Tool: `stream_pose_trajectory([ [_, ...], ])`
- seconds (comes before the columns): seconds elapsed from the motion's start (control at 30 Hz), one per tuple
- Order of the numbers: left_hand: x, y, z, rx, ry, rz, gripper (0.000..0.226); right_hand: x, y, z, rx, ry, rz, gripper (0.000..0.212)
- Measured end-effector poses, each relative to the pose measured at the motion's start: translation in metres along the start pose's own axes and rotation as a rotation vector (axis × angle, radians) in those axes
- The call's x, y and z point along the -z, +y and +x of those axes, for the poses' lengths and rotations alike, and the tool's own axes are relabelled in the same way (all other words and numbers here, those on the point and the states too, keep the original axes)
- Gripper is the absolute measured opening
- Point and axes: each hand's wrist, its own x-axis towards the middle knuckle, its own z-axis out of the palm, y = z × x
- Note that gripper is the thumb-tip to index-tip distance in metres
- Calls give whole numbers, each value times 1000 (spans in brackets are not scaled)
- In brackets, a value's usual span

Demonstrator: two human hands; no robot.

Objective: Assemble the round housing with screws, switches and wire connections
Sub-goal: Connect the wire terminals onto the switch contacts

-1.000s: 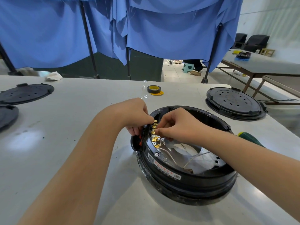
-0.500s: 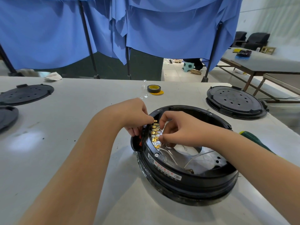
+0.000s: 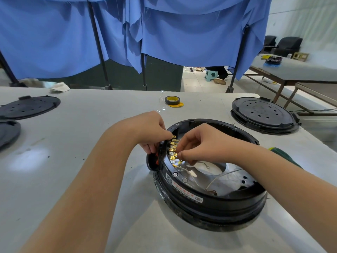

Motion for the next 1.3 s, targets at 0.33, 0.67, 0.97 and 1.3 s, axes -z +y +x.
stream_pose_trajectory([
  [0.33,0,1,-1,12,-2,7,23,-2,-2,-2,21,25,-71,6],
  [0.67,0,4,-3,26,-2,16,24,-4,-2,0,19,54,-104,7],
  [0.97,-1,10,-9,69,-51,49,32,-5,-1,1,16,71,-119,7],
  [1.3,-2,12,-12,67,-66,62,31,-6,-2,1,-3,72,-96,9],
])
